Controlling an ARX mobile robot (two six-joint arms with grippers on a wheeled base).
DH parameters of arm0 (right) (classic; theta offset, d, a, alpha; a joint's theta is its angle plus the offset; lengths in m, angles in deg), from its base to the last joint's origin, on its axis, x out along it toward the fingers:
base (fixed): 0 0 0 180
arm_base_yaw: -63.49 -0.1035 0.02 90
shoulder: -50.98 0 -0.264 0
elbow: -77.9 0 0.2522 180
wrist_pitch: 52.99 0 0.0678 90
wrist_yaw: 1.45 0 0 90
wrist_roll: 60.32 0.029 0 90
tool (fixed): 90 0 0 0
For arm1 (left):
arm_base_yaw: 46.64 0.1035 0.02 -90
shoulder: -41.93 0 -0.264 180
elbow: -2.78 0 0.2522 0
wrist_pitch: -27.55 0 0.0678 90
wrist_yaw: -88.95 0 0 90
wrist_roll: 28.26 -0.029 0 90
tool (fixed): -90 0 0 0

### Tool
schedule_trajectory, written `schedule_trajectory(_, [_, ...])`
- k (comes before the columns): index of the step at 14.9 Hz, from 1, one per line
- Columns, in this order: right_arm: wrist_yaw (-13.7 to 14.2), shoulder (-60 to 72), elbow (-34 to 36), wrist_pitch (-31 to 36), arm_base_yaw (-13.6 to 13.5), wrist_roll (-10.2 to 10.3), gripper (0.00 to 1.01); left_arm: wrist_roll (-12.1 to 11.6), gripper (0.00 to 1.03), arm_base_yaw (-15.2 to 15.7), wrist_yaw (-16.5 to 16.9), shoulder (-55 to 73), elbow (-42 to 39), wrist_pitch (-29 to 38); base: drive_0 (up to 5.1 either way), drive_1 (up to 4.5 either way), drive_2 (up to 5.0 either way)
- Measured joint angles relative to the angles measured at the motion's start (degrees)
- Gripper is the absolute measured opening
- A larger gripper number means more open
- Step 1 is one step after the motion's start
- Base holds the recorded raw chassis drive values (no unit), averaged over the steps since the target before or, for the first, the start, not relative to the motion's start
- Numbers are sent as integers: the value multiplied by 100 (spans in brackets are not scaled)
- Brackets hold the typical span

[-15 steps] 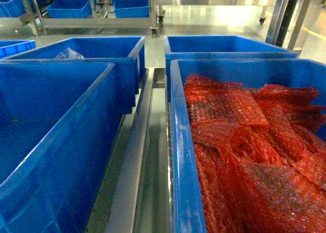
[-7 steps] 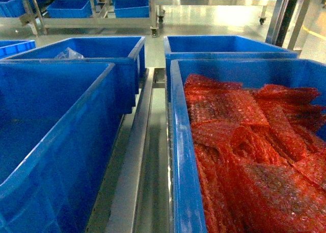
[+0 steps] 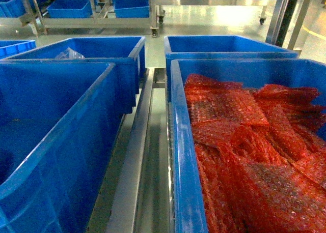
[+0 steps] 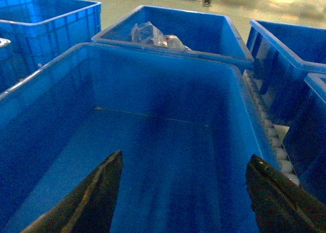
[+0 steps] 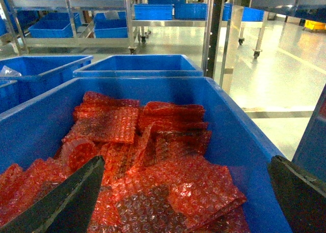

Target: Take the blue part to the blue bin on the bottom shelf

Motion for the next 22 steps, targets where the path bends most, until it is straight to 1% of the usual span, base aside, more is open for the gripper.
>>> schedule_trajectory(1, [0,0,0,2,0,0,98,0,85,2,-13,9,0,-9,0,0,0])
schedule_trajectory(2, [0,0,0,0,0,0,98,-20,98,4,15,42,-9,52,0,0,0])
schedule_trajectory(3, [-4,0,0,2,0,2,98,-437,86,251,756,31,-446,1427,0,0,0])
schedule_trajectory(4, [0,0,0,-4,0,0,98,-704,71,437,1156,-243,-898,1976,0,0,0])
schedule_trajectory(6, [0,0,0,0,0,0,98,-892,42,732,1493,-761,-1224,1888,0,0,0])
schedule_trajectory(7, [0,0,0,-2,0,0,98,-903,33,804,1569,-925,-1325,1810,0,0,0])
schedule_trajectory(9, [0,0,0,0,0,0,98,-905,9,973,1742,-1314,-1534,1598,0,0,0])
schedule_trajectory(10, [0,0,0,0,0,0,98,-901,1,1038,1808,-1506,-1604,1484,0,0,0])
schedule_trajectory(11, [2,0,0,-2,0,0,98,-914,2,1637,2297,-2070,-1792,1121,0,0,0])
schedule_trajectory(12, [-4,0,0,4,0,0,98,-920,2,1611,2380,-2271,-1843,970,0,0,0])
schedule_trajectory(13, [-2,0,0,2,0,0,98,-922,2,1589,2382,-2675,-2061,815,0,0,0])
schedule_trajectory(14, [0,0,0,0,0,0,98,-922,2,1589,2382,-3346,-2061,238,0,0,0])
schedule_trajectory(22, [0,0,0,0,0,0,98,-922,2,1589,2382,-3700,-2061,-122,0,0,0])
